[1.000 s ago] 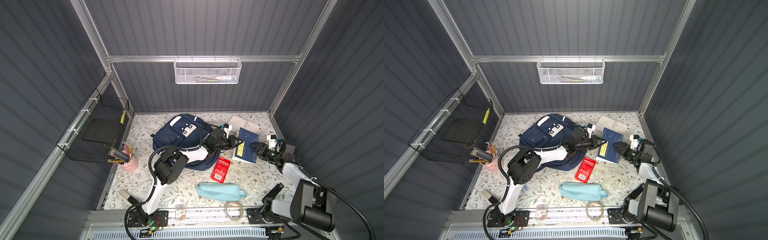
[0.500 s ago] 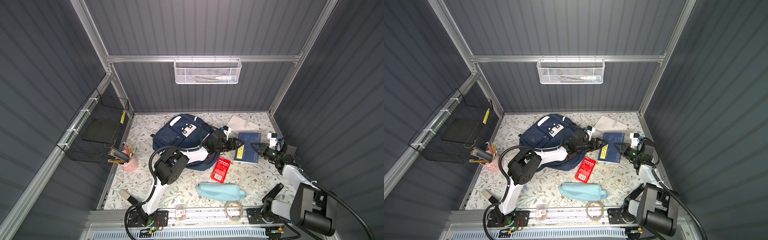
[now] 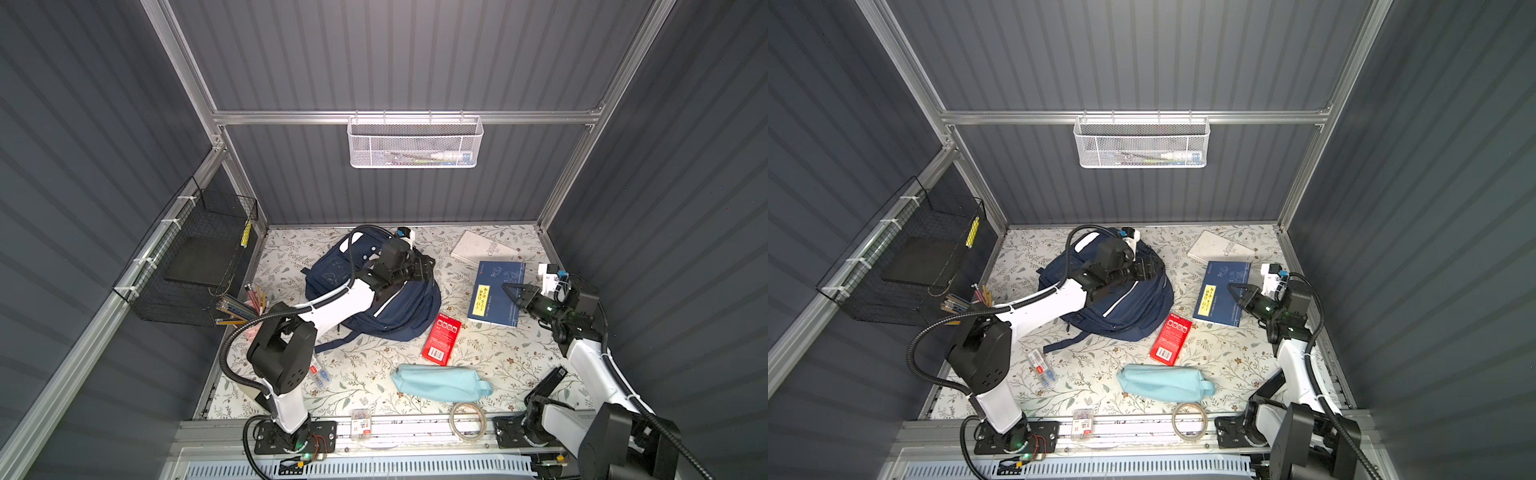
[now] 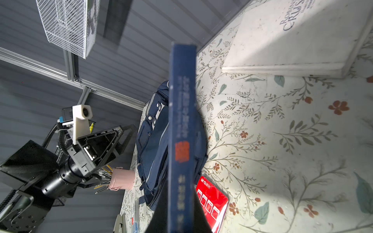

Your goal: Pack the student bag

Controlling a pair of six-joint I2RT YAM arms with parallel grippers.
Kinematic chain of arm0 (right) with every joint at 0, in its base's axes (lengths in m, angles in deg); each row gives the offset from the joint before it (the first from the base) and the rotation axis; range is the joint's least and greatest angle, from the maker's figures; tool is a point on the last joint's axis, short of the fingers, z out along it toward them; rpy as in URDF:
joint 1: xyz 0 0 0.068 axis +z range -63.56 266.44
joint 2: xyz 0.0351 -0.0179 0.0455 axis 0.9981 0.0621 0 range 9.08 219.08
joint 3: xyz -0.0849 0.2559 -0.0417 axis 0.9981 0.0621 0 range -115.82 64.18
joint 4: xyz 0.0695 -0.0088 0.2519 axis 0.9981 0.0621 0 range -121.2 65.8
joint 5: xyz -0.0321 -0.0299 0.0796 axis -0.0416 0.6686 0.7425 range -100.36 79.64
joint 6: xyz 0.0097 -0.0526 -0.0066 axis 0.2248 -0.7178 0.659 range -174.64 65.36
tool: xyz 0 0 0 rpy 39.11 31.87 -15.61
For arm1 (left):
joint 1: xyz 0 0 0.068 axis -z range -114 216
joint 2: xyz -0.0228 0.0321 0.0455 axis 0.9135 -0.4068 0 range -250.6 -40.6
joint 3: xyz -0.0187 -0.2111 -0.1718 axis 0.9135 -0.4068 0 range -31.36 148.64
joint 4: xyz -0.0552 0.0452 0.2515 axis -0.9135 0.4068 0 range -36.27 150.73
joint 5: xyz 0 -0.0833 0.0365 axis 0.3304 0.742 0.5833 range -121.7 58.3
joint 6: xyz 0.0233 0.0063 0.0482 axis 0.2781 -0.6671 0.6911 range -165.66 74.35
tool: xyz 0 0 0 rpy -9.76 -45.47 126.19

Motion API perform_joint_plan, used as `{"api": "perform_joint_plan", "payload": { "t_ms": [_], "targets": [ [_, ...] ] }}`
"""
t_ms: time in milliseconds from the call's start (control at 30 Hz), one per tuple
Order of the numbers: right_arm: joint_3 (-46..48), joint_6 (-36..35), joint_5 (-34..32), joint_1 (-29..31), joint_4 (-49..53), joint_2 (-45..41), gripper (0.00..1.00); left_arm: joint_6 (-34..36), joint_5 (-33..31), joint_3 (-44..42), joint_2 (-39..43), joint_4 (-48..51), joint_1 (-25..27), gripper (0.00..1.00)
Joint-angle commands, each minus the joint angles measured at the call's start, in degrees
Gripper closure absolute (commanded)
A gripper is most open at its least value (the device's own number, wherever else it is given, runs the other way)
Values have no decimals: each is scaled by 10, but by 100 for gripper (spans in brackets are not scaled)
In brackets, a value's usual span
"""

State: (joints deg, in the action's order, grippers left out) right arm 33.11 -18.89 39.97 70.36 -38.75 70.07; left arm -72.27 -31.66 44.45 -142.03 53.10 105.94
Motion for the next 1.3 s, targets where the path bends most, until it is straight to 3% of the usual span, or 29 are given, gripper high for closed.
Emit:
{"api": "perform_joint_plan", "payload": {
  "t_ms": [0, 200, 333, 467, 500, 533, 600, 633, 800, 900, 1033, 1133, 1267],
  "targets": [
    [-28, 0, -9, 23, -3, 8, 100, 158, -77, 4, -7, 163, 7, 31],
    [-58, -3, -40, 77, -1, 28, 100, 204, -62, -5, -33, 208, 11, 25],
    [-75, -14, -50, 100, 11, 52, 100, 227, -104, -8, -47, 213, 26, 18],
    [-79, -13, -61, 111, 11, 60, 100, 241, -142, 1, -73, 210, 42, 19],
    [-78, -10, -63, 113, 7, 62, 100, 239, -161, 16, -85, 228, 45, 23],
    [-77, -4, -65, 117, 1, 65, 100, 238, -167, 26, -98, 238, 45, 36],
    [-75, 7, -71, 128, -8, 70, 100, 239, -167, 31, -102, 234, 45, 83],
    [-76, 15, -75, 135, -13, 75, 100, 237, -160, 32, -96, 233, 45, 100],
    [-77, 69, -107, 176, -37, 87, 100, 222, -119, 84, -22, 271, 26, 100],
    [-41, 140, -199, 217, -91, 60, 100, 207, -68, 100, 26, 280, -5, 100],
    [-48, 175, -270, 286, -123, 56, 100, 191, -15, 109, 62, 276, -53, 100],
    [-55, 230, -295, 320, -176, 94, 100, 171, 44, 115, 77, 259, -77, 100],
    [-89, 265, -363, 385, -235, 175, 100, 170, 50, 140, 80, 265, -80, 100]
  ]
}}
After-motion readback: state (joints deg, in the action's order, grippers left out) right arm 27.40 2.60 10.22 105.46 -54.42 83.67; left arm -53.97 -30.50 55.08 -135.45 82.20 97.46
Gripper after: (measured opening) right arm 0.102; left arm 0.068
